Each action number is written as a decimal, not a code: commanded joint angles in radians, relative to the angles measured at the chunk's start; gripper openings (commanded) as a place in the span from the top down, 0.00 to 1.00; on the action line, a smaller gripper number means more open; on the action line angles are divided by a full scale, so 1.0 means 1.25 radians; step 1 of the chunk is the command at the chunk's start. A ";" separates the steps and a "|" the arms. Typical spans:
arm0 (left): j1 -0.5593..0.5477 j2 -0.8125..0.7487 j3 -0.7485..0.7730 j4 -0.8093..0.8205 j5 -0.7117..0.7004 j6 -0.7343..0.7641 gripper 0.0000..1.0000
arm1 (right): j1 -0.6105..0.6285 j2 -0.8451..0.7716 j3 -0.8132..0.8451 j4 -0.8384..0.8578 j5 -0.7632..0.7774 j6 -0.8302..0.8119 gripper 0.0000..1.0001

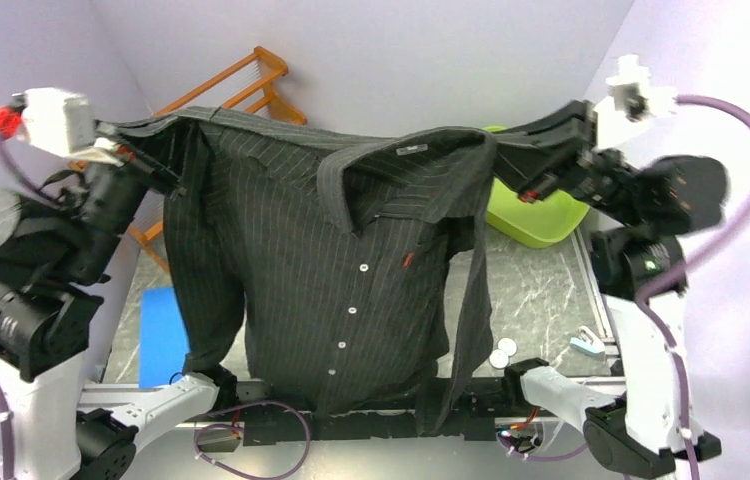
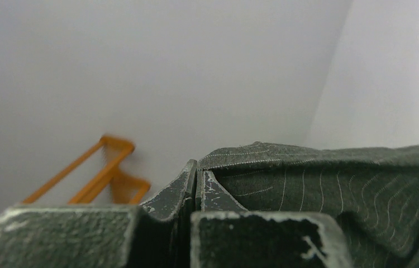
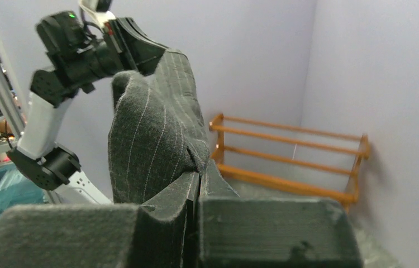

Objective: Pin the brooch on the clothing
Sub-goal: Flatten out the clothes at the center of the board.

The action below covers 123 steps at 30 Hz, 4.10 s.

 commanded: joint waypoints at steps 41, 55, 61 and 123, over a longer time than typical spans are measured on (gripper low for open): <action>0.286 0.491 -0.245 0.005 0.069 -0.087 0.07 | -0.082 0.685 0.060 -0.270 0.279 -0.159 0.19; 0.286 0.288 -0.672 0.021 0.257 -0.328 0.08 | 0.172 0.257 -0.590 -0.564 0.643 -0.119 0.20; 0.287 0.263 -0.775 0.066 0.274 -0.379 0.08 | 0.226 0.168 -0.731 -0.637 0.684 -0.011 0.20; 0.287 0.313 -0.743 0.022 0.267 -0.316 0.10 | -0.173 0.282 -0.279 -0.675 0.720 -0.224 1.00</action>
